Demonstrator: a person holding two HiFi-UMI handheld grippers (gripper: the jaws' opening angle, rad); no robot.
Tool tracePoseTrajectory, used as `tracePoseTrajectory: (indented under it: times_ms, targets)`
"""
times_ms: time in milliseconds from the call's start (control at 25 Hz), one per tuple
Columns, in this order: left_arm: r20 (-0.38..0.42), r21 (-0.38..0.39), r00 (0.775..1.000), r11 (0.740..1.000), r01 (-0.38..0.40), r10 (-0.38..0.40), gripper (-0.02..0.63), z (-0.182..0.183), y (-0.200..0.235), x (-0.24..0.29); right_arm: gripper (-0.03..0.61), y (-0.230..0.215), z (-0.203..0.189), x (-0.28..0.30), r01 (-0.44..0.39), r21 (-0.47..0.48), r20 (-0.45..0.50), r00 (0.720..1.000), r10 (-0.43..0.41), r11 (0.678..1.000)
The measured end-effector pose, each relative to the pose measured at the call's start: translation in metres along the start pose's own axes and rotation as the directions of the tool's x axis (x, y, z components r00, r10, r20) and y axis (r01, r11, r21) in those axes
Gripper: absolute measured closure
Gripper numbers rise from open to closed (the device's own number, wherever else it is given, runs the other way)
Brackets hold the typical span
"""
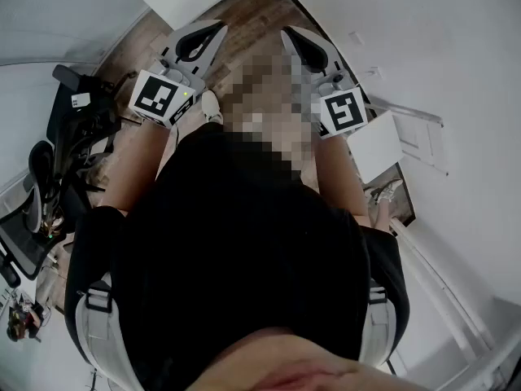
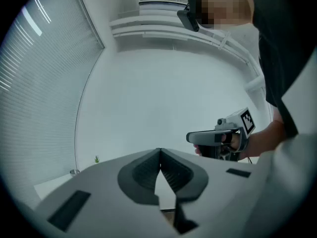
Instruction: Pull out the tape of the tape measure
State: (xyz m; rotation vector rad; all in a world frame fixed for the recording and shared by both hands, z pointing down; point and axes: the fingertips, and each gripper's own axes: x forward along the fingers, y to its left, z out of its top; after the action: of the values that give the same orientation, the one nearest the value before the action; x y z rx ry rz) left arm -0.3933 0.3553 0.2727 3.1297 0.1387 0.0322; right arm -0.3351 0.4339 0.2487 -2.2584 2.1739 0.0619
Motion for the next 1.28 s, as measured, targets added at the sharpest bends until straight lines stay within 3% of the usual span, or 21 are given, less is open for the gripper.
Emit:
tracePoseTrajectory:
  times_ms: [1080, 1200, 1280]
  targets:
    - [0.003, 0.018, 1.0, 0.999, -0.027, 0.027, 0.593, -0.005, 0.012, 0.004, 0.574, -0.017, -0.01, 0.005, 0.028, 0.023, 0.0, 1.0, -0.028, 0.999]
    - [0.007, 0.007, 1.0, 1.0, -0.016, 0.016, 0.557, -0.005, 0.012, 0.007, 0.509, -0.02, -0.009, 0.006, 0.015, 0.036, 0.002, 1.0, -0.016, 0.999]
    - [0.003, 0.002, 1.0, 1.0, -0.009, 0.009, 0.456, -0.005, 0.013, 0.01, 0.424, -0.022, -0.009, 0.007, 0.007, 0.041, 0.002, 1.0, -0.007, 0.999]
